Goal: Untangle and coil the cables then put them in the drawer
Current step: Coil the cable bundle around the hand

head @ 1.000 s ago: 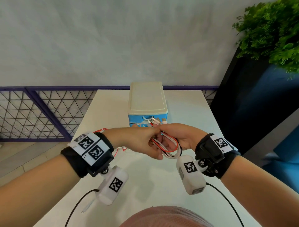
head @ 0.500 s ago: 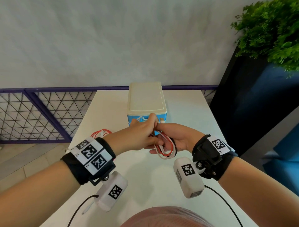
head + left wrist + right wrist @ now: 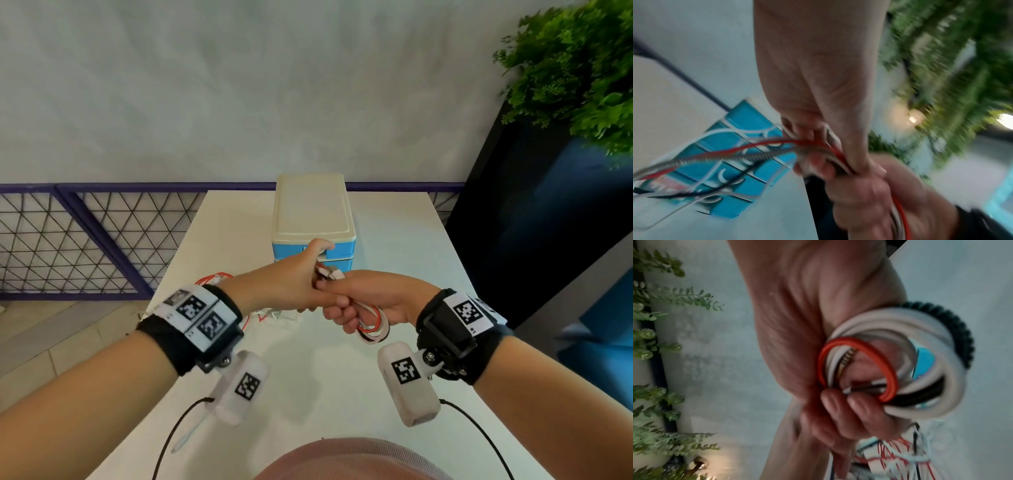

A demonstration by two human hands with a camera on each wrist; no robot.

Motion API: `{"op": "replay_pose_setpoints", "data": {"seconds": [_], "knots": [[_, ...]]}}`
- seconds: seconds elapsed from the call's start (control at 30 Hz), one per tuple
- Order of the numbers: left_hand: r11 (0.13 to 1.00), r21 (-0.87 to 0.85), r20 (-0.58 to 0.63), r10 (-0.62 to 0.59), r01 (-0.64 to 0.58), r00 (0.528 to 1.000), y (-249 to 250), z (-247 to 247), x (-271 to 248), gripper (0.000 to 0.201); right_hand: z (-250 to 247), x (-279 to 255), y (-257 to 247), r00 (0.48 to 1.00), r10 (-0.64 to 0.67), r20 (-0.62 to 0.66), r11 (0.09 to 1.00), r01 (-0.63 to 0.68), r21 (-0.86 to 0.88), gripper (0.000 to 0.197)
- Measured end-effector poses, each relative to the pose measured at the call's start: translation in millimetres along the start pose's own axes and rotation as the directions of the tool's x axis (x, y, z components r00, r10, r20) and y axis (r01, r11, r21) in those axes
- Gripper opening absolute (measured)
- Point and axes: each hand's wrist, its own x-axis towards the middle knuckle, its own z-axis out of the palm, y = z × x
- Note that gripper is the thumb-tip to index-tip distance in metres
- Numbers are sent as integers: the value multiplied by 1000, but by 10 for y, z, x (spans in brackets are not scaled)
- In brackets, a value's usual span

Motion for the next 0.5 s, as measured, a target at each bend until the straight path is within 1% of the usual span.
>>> {"op": "replay_pose_setpoints", "data": {"seconds": [0.03,0.07,0.1,0.17,0.23,0.3,0.37,0.43,0.5], "knots": [[995,-96,68,21,-14,997,-32,-34,-18,85,-33,-12,-1,1000,-6,11,1000,6,-19,18],[989,-138,96,63,-49,993,-49,-57,-42,84,-65,-23,-10,1000,-15,9,999,16,-36,19],[986,-136,92,114,-101,989,-63,-60,-61,81,-93,-36,-26,1000,-27,-2,998,27,-55,20],[979,-75,42,195,-192,980,-71,-32,-83,68,-140,-39,-70,998,-49,-32,995,46,-91,18],[974,-18,-23,227,-228,974,-92,-4,-64,53,-182,-19,-108,996,-62,-70,991,53,-120,15],[974,60,-74,223,-219,972,-127,1,-17,46,-204,-6,-121,991,-66,-115,982,45,-181,15],[969,131,-111,225,-210,968,-172,-4,29,44,-207,-6,-125,985,-84,-150,976,51,-214,14],[962,193,-135,219,-191,966,-241,-15,60,43,-215,-35,-130,979,-121,-166,977,88,-196,13],[969,216,-160,153,-117,975,-349,-62,70,37,-257,-87,-135,971,-157,-179,980,131,-151,17]]}}
